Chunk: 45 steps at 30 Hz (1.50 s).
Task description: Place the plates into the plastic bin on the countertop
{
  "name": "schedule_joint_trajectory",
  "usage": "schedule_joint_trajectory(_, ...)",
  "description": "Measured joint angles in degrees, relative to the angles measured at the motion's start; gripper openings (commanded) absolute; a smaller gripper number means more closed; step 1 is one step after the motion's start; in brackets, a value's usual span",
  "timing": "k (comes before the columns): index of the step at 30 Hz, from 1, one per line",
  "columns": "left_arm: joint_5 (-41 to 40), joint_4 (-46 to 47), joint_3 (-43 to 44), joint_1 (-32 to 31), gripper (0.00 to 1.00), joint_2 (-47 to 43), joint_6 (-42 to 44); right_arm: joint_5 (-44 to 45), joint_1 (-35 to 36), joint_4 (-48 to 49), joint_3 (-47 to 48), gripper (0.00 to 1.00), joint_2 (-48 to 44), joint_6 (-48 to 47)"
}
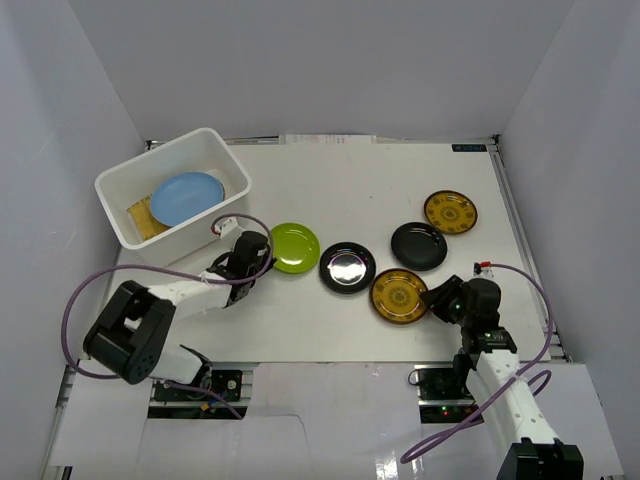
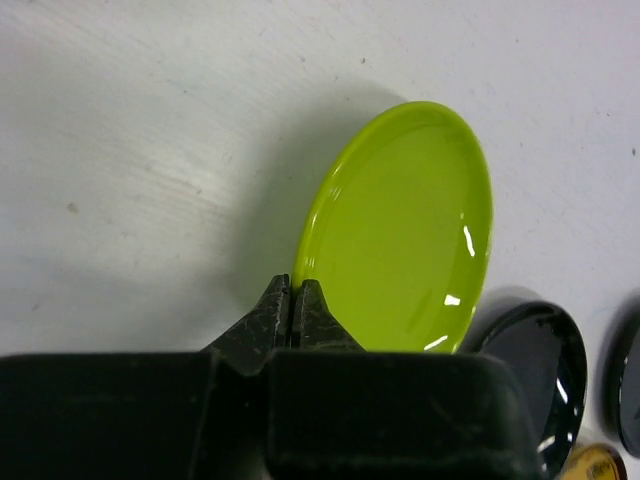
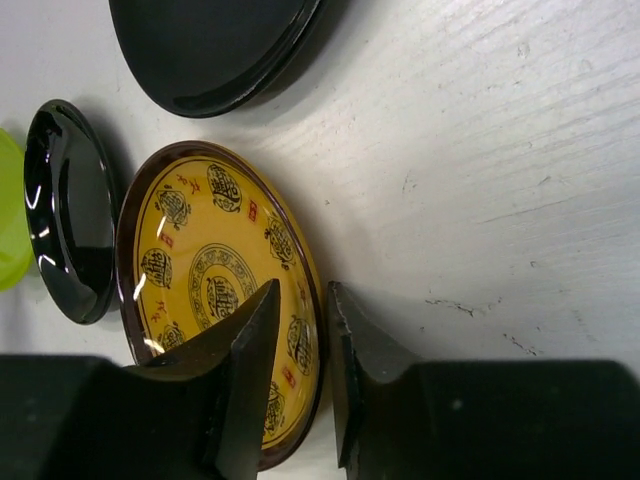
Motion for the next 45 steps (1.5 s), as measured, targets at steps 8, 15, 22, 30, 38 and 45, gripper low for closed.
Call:
schedule_joint_trajectory(8,2.6,-11.2,0.7,-0.6,0.00,-25.2,5.7,-1.1,0.1,-2.8,-0.6,0.08,-4.0,0.6)
schedule_joint_trajectory(15,3.9,-19.1,23.1,8.5,0.00,-25.8,12.8,-1.1,0.1,-8.8,0.2,0.08,-10.1,0.5)
schedule_joint_trajectory(22,15.1,-22.0,29.5,37.7,0.00,-14.4,13.4,-1.3,0.1,-13.5,6.4,0.08,-12.5,-0.5)
schedule_joint_trajectory(30,18.2,-28.2,31.4,45.0,0.00,-0.7,13.5,-3.4,0.1,-15.8,14.4,0.08,-14.4,-1.8)
schedule_joint_trajectory(38,18.2,-29.2,31.7,45.1,0.34,6.0,15.0,-9.7,0.2,-10.3,21.4,0.08,-7.4,-0.5)
schedule_joint_trajectory(45,19.8,-29.3,32.0,45.2,0.93,5.8,15.8,-6.3,12.6,-2.5,30.2,0.08,6.4,0.3)
